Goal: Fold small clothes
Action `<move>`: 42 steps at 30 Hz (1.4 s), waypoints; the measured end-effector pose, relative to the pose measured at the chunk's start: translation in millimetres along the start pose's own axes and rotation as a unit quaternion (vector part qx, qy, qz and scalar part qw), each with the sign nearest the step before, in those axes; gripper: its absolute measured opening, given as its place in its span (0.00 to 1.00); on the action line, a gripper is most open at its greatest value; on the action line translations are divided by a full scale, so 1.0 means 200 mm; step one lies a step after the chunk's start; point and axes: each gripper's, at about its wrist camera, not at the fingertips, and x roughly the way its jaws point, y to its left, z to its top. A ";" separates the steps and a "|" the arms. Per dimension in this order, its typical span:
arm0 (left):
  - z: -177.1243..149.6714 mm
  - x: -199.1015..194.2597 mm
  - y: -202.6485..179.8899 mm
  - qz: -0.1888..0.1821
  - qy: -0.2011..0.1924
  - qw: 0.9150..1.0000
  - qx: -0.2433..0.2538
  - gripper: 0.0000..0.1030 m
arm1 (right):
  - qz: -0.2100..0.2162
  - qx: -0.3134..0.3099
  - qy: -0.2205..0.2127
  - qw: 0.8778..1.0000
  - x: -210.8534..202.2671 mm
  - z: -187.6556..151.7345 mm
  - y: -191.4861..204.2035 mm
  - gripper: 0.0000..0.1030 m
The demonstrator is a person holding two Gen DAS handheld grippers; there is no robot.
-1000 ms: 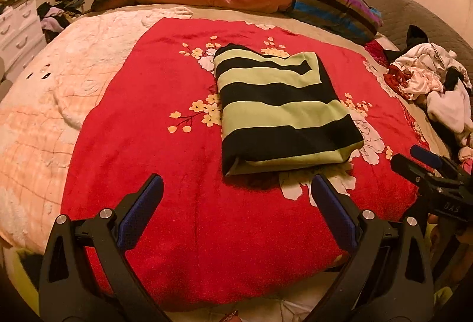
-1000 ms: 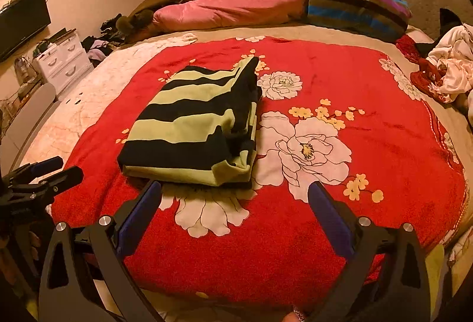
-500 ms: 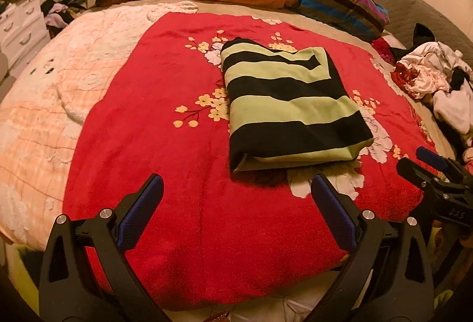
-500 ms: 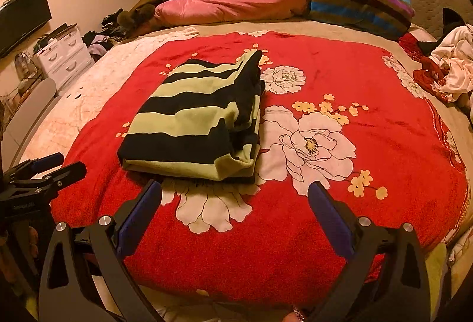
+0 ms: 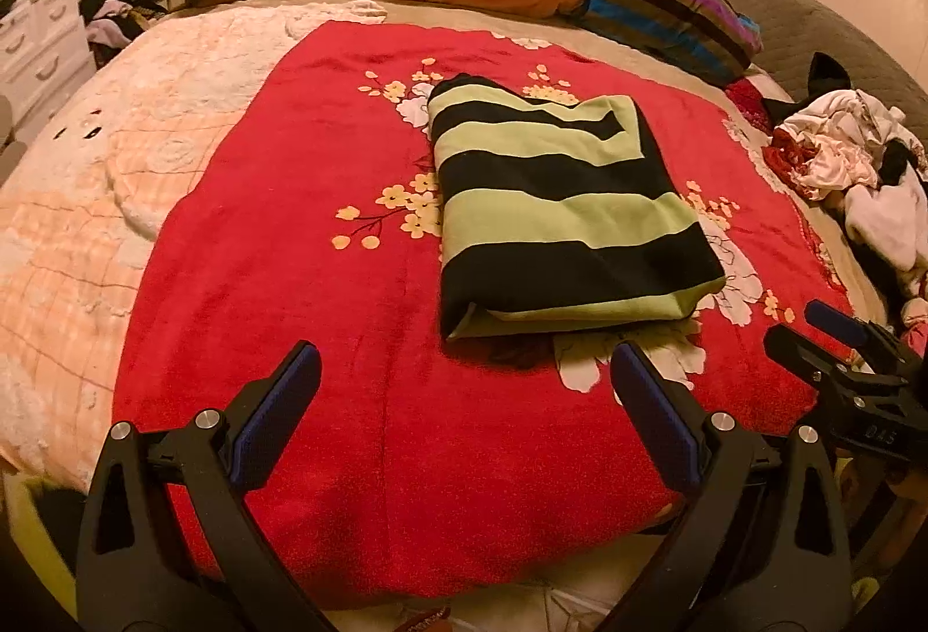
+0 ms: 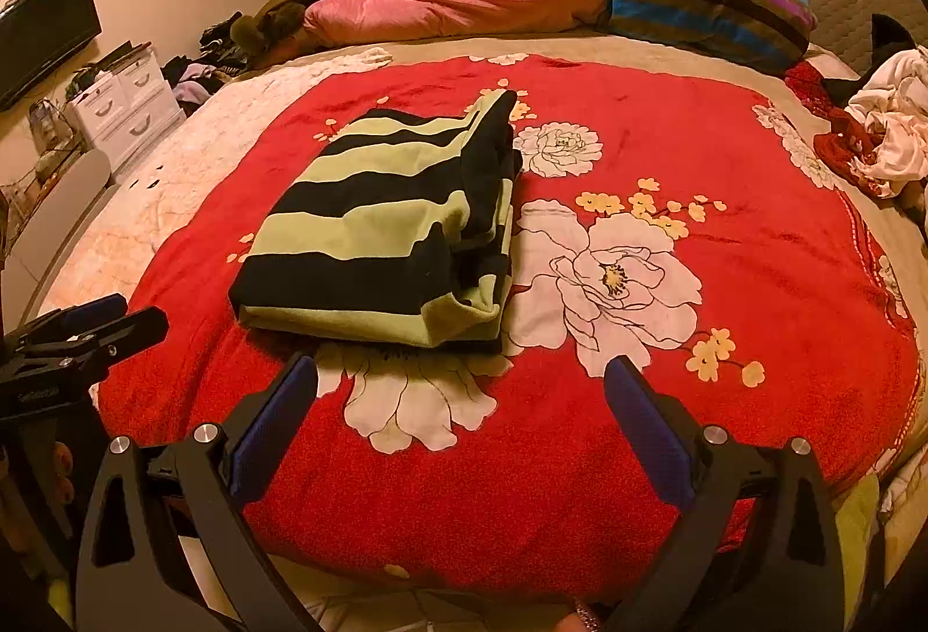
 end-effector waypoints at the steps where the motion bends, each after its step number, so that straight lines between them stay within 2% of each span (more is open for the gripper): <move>1: 0.00 0.00 0.00 0.000 0.000 1.000 0.000 0.91 | 0.001 0.000 0.001 1.000 0.00 0.00 0.00 0.96; 6: 0.00 0.01 -0.01 0.010 0.005 1.000 0.000 0.91 | 0.002 -0.001 0.004 1.000 0.01 0.00 0.00 0.96; 42: 0.00 0.02 0.00 0.004 0.010 1.000 -0.003 0.91 | -0.005 -0.002 0.012 1.000 0.03 -0.01 -0.03 0.96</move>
